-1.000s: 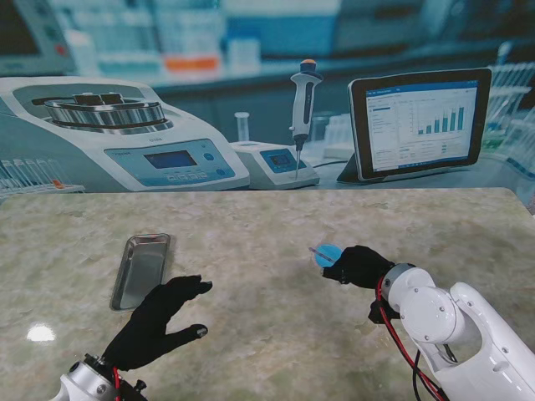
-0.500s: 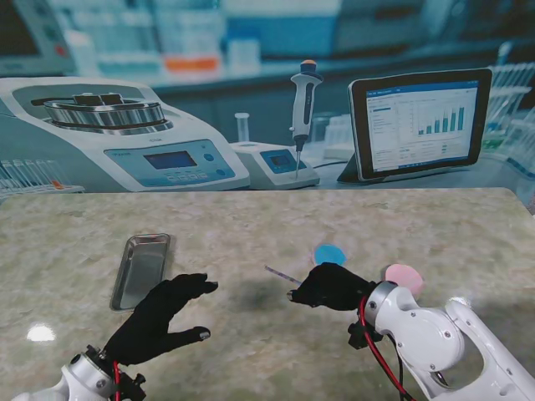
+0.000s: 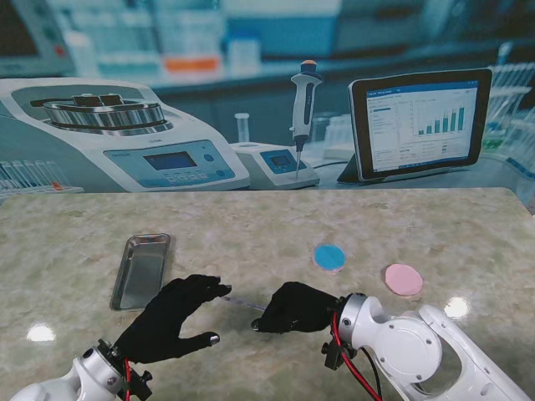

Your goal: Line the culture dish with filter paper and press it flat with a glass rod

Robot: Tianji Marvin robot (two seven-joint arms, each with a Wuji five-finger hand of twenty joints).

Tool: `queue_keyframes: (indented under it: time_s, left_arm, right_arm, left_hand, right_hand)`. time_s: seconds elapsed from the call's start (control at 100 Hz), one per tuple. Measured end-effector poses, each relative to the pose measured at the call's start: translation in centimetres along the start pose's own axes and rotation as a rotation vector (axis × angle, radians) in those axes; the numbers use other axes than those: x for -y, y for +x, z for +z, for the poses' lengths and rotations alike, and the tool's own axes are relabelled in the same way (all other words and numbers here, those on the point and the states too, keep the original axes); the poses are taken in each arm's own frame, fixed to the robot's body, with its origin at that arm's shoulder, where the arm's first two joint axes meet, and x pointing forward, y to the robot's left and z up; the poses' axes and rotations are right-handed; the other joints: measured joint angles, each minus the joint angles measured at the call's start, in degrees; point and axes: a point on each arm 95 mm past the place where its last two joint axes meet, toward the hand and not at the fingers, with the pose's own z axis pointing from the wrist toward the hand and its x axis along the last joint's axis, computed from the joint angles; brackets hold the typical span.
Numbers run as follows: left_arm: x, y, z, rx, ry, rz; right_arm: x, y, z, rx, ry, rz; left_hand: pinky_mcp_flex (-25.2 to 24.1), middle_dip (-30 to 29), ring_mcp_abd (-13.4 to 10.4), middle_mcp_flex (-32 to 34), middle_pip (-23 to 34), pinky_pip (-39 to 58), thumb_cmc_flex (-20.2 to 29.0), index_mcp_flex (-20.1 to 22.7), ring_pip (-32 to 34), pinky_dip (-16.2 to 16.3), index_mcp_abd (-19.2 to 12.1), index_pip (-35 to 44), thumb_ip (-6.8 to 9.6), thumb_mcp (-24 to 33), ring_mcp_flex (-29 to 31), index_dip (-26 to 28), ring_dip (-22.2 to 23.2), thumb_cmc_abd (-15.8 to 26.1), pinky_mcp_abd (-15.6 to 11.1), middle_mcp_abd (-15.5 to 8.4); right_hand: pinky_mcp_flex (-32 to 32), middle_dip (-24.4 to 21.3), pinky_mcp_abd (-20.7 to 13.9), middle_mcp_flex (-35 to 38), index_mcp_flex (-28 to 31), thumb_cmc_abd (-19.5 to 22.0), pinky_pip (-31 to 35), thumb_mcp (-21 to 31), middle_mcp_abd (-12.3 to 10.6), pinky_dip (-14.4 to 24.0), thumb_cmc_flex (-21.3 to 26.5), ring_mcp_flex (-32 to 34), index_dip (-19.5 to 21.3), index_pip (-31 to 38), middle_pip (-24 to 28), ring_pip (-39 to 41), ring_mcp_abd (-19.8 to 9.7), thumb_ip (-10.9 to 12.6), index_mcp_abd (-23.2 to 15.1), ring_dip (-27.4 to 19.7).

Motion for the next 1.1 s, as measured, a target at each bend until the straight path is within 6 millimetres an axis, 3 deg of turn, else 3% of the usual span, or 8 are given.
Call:
queue_keyframes:
  time_s: [0.31,0.38,0.56,0.69,0.73,0.8,0.91,1.1]
  left_arm:
    - [0.0,0.2,0.6,-0.015,0.015,0.031]
    - [0.1,0.3,0.9,-0.021,0.017,0.037]
    - [0.2,0.4,1.4,-0.036,0.034,0.052]
    - [0.1,0.4,1.7,-0.038,0.033,0.050]
    - [0.0,0.4,1.7,-0.036,0.033,0.046]
    - [0.0,0.4,1.8,-0.033,0.034,0.041]
    - [0.1,0.4,1.8,-0.031,0.036,0.038]
    - [0.1,0.4,1.9,-0.027,0.032,0.027]
  right_arm:
    - [0.6,1.3,1.2,-0.073,0.038,-0.011]
    - [0.6,1.5,1.5,-0.086,0.044,-0.015]
    - [0.6,1.9,2.1,-0.107,0.054,-0.022]
    - [0.7,2.1,2.5,-0.116,0.059,-0.026]
    - [0.8,2.1,2.6,-0.118,0.062,-0.027]
    - [0.9,2.2,2.8,-0.121,0.066,-0.029]
    - [0.9,2.2,3.1,-0.125,0.071,-0.027]
    - [1.0,2.5,3.6,-0.137,0.074,-0.026]
  left_hand:
    - [1.16,0.00,0.00,0.00,0.03,1.59,0.18,0.00,0.77,0.00,-1.16,-1.43,-0.01,7.90,2.82,-1.17,-0.04,-3.57,-0.01,-1.27]
    - [1.82,0.02,-0.01,0.28,1.80,2.64,0.72,0.27,1.55,0.00,-1.58,1.68,-0.04,9.48,3.05,0.32,-0.04,-4.34,-0.01,-1.29]
    - [4.30,1.58,-0.01,11.35,6.40,9.15,2.45,12.08,6.64,0.00,-2.25,11.30,-0.13,12.46,9.45,5.24,0.79,-5.43,0.49,-1.75]
    - [4.61,3.48,-0.01,15.64,8.57,14.58,3.01,15.41,11.56,0.00,-2.27,15.16,-0.12,12.68,11.77,8.00,2.16,-5.47,1.31,-1.78]
    - [4.71,4.26,-0.01,16.84,9.01,16.37,4.43,17.03,13.05,0.00,-2.90,17.17,-1.71,12.38,12.74,8.84,2.75,-5.73,1.55,-1.78]
    - [5.51,7.09,-0.01,19.81,12.14,20.40,7.11,17.81,17.02,-0.03,-4.15,22.70,-2.69,9.65,14.76,10.07,4.67,-6.55,1.91,-1.78]
    - [7.60,13.05,0.02,24.48,19.00,28.89,9.31,17.77,26.64,-0.04,-6.23,34.12,-2.32,5.21,18.24,12.50,9.94,-7.24,2.38,-1.78]
    - [9.59,23.38,1.15,28.23,31.38,41.65,9.25,16.96,43.03,1.68,-6.26,44.94,-2.30,3.63,20.80,26.30,18.82,-7.23,2.86,-1.78]
  right_hand:
    - [0.00,0.00,0.00,0.00,0.00,0.00,0.00,-0.02,0.00,0.00,0.00,0.00,0.00,0.00,0.01,0.00,0.00,0.00,0.00,0.00]
    - [0.00,0.00,0.00,0.00,0.00,0.00,0.00,-0.03,0.00,0.00,0.00,0.00,0.00,0.00,0.01,0.00,0.00,0.01,0.00,0.00]
    - [0.00,0.00,0.00,0.00,0.00,0.00,0.00,-0.04,0.00,0.00,0.00,0.00,0.00,0.00,0.01,0.00,0.00,0.01,0.00,0.00]
    - [0.00,0.00,0.00,0.00,0.00,0.00,0.00,-0.04,0.00,0.00,0.00,0.00,0.00,0.00,0.01,0.00,0.00,0.01,0.00,0.00]
    - [0.00,0.00,0.00,0.00,0.00,0.00,0.00,-0.04,0.00,0.00,0.00,0.00,0.00,0.00,0.01,0.00,0.00,0.01,0.00,0.00]
    - [0.01,0.00,0.00,0.00,0.00,0.00,0.00,-0.04,0.00,0.00,0.00,0.00,0.00,0.00,0.01,0.00,0.00,0.01,0.00,0.00]
    - [0.01,0.00,0.00,0.00,0.00,0.00,0.00,-0.04,0.00,0.00,0.00,0.00,0.00,0.00,0.01,0.01,0.00,0.01,0.00,0.01]
    - [0.01,0.00,0.00,0.00,0.00,0.01,0.00,-0.05,-0.02,0.00,0.00,0.00,0.00,0.00,0.01,0.01,0.00,0.01,-0.01,0.01]
